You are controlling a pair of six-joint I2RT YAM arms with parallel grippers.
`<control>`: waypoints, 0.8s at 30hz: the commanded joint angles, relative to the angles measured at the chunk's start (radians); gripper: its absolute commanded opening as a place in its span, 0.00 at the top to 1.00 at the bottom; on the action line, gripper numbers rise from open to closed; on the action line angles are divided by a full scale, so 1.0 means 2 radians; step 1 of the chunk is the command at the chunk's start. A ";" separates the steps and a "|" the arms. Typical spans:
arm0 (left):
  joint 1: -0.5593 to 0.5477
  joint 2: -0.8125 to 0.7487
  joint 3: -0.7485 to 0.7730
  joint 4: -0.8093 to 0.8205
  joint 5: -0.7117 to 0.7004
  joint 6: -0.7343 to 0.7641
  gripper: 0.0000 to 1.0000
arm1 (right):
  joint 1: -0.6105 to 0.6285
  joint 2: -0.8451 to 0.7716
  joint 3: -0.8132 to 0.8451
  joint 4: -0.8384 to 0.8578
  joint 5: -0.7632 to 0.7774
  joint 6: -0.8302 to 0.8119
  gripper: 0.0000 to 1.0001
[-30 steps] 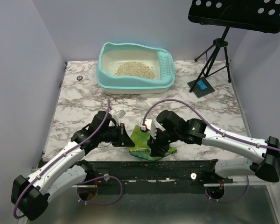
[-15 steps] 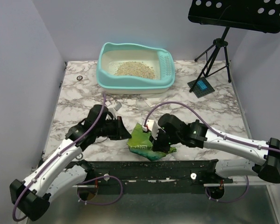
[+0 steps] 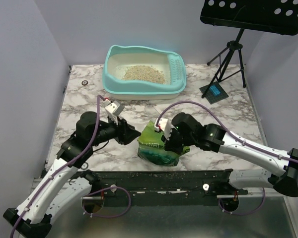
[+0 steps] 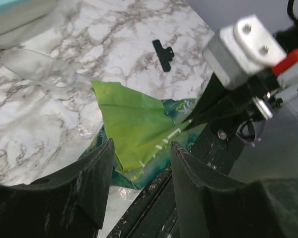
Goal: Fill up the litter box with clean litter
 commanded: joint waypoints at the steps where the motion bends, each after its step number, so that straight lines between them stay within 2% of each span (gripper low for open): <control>1: -0.001 -0.002 -0.046 0.081 0.111 0.061 0.42 | -0.025 -0.007 0.017 -0.035 -0.065 -0.044 1.00; 5: -0.010 -0.012 -0.079 0.157 0.158 0.091 0.39 | -0.034 -0.003 0.014 -0.043 -0.099 -0.059 1.00; 9: -0.058 0.006 -0.097 0.190 0.150 0.147 0.36 | -0.041 -0.010 -0.001 -0.032 -0.133 -0.063 1.00; 17: -0.132 0.093 -0.071 0.154 0.116 0.251 0.32 | -0.042 -0.026 -0.019 -0.014 -0.136 -0.051 1.00; 24: -0.145 0.111 -0.098 0.163 0.090 0.279 0.31 | -0.044 -0.047 -0.022 -0.008 -0.136 -0.051 1.00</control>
